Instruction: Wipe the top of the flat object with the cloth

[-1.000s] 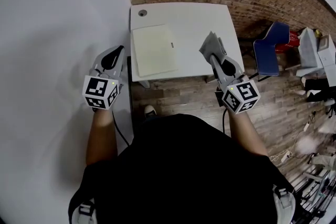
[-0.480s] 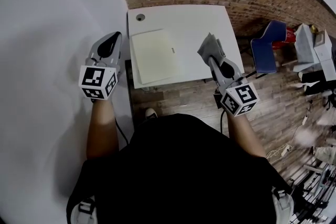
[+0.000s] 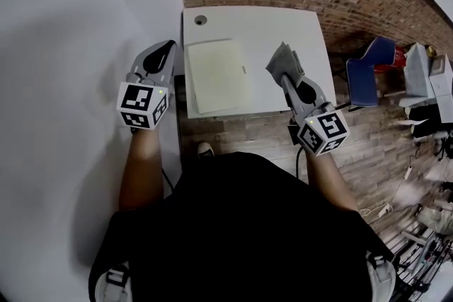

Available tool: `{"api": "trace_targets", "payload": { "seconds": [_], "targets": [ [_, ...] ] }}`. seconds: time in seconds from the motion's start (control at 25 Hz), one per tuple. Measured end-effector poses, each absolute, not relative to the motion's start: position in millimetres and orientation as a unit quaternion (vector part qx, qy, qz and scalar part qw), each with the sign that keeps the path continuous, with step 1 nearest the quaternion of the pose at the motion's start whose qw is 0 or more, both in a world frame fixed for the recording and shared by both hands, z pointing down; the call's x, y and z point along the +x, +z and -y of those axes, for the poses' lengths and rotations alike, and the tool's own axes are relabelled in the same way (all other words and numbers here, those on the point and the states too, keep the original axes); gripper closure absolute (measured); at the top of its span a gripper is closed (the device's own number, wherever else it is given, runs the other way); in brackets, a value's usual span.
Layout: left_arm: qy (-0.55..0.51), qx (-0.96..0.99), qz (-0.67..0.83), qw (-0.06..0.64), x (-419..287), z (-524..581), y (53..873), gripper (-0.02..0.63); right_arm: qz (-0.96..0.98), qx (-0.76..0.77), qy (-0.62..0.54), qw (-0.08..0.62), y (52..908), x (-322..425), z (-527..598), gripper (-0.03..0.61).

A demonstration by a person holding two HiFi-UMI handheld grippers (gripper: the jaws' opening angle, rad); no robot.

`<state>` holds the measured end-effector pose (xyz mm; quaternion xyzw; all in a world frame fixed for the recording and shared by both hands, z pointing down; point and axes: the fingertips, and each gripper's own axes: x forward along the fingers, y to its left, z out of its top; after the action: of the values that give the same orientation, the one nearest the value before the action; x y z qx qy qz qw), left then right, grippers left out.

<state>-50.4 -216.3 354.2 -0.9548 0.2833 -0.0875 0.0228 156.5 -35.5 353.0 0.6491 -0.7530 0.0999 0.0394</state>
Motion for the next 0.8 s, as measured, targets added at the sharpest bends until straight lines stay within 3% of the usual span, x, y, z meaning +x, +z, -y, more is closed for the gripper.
{"api": "trace_targets", "payload": {
  "seconds": [0.8],
  "targets": [
    [-0.095, -0.954, -0.284, -0.009, -64.6, 232.3, 389.1, 0.612, 0.801, 0.59, 0.099, 0.039, 350.3, 105.4, 99.9, 0.569]
  ]
}}
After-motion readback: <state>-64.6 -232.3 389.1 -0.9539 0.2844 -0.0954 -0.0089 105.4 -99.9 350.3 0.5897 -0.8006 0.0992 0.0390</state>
